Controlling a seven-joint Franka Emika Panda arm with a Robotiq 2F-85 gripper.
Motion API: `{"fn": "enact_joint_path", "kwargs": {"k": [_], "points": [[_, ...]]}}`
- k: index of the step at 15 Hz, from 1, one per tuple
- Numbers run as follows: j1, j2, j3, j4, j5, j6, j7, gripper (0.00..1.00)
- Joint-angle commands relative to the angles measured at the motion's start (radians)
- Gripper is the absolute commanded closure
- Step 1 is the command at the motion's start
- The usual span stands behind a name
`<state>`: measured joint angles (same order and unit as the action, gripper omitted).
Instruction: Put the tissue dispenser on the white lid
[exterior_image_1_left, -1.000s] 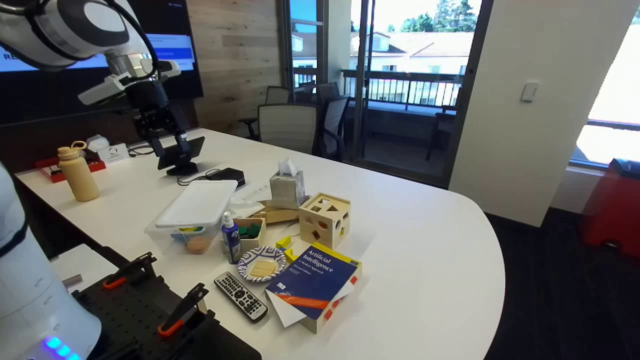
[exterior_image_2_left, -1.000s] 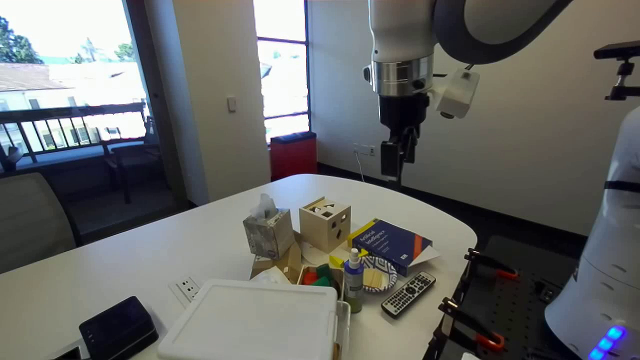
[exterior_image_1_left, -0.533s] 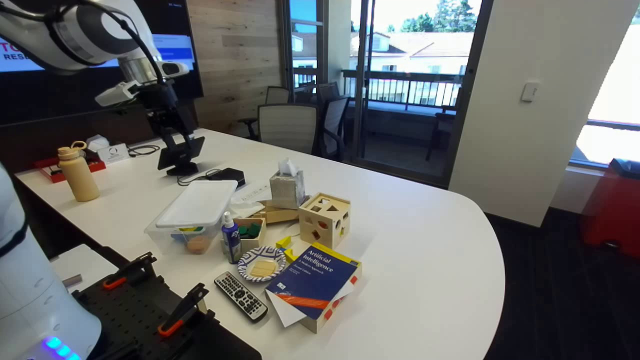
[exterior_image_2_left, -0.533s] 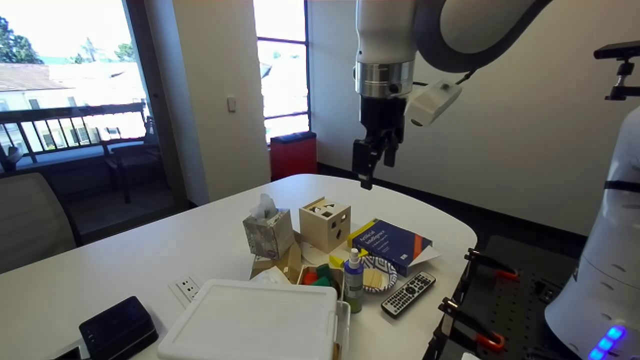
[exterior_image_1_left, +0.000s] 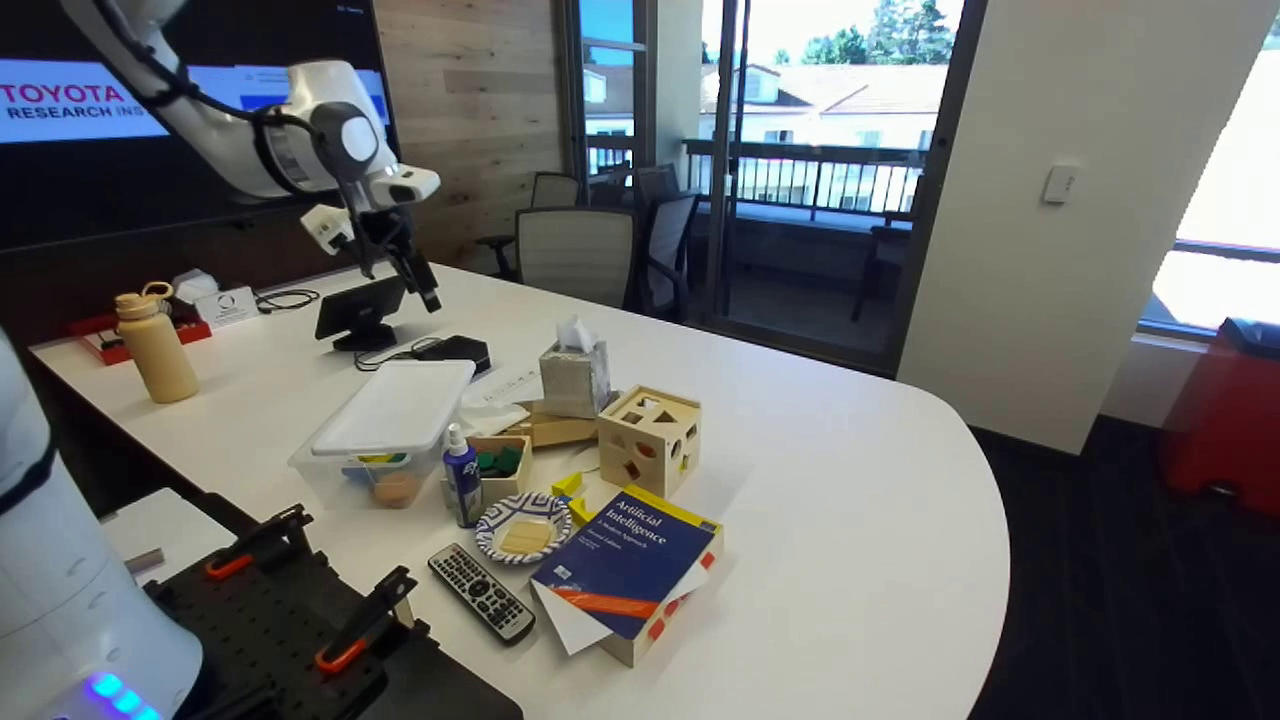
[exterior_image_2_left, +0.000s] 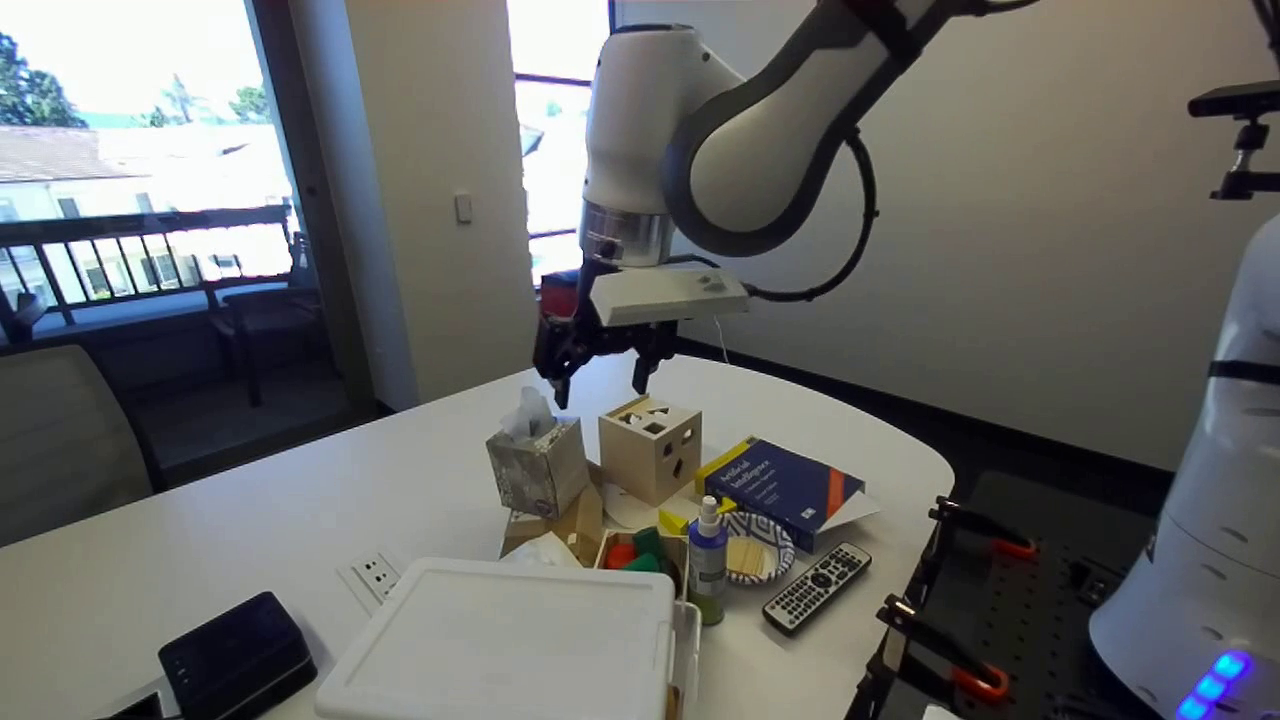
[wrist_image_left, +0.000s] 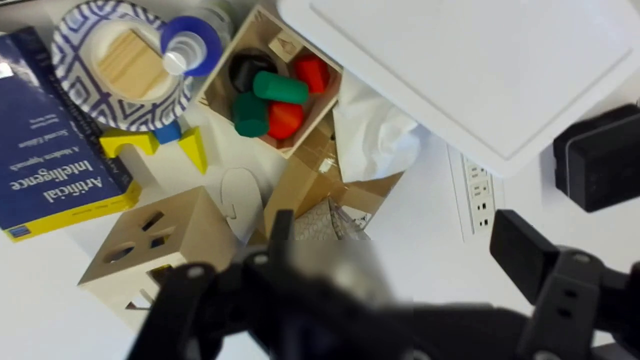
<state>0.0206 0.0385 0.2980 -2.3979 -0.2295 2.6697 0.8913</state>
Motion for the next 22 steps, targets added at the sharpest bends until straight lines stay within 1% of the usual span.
{"fn": "enact_joint_path", "kwargs": {"k": [1, 2, 4, 6, 7, 8, 10, 12, 15, 16, 19, 22], "points": [[0.019, 0.247, -0.075, 0.212, -0.14, 0.089, 0.246, 0.0], [0.047, 0.306, -0.123, 0.272, -0.197, 0.109, 0.327, 0.0], [0.082, 0.425, -0.189, 0.4, -0.245, 0.129, 0.446, 0.0], [0.125, 0.539, -0.262, 0.528, -0.264, 0.134, 0.554, 0.0], [0.148, 0.592, -0.295, 0.592, -0.26, 0.12, 0.605, 0.0], [0.234, 0.641, -0.389, 0.65, -0.173, 0.123, 0.597, 0.0], [0.275, 0.741, -0.45, 0.766, -0.111, 0.096, 0.629, 0.0], [0.305, 0.813, -0.493, 0.846, -0.04, 0.072, 0.642, 0.0], [0.321, 0.871, -0.52, 0.915, 0.045, 0.025, 0.647, 0.0], [0.329, 0.881, -0.534, 0.926, 0.059, 0.007, 0.653, 0.0], [0.326, 0.882, -0.547, 0.935, 0.09, -0.056, 0.68, 0.0], [0.311, 0.862, -0.536, 0.932, 0.102, -0.121, 0.7, 0.0]]}}
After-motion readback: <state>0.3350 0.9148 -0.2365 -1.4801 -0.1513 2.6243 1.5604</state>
